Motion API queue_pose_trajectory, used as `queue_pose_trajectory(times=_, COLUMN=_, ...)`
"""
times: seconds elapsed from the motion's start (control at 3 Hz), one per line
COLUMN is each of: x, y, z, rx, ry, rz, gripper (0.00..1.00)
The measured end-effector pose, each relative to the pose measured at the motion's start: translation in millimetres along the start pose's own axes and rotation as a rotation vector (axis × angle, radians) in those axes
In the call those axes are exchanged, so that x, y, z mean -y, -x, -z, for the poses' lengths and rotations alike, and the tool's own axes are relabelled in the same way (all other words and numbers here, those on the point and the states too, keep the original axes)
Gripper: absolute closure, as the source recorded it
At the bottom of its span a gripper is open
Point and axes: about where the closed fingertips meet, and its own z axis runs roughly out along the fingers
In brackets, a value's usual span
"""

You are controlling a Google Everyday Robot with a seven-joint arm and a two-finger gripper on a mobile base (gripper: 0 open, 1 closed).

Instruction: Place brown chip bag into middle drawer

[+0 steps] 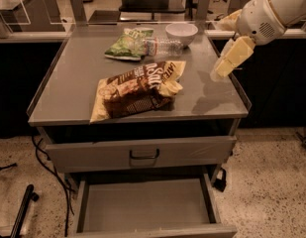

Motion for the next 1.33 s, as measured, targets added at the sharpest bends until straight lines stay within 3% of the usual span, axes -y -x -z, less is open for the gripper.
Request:
queue_pose_trajectory(times=0.33, x=0, y=0, z=0, rx=0.000, ry=0.000, rz=0.000, gripper=0.00)
queue_pose_trajectory(times=0.67, x=-3, y=14, z=-17, rx=0.051, ry=0.016, rz=0.032, gripper=0.00)
queue_pose_trajectory(times=1.33, x=-23, y=48, z=-66, rx=0.162, ry=0.097, rz=0.077, gripper=0.00)
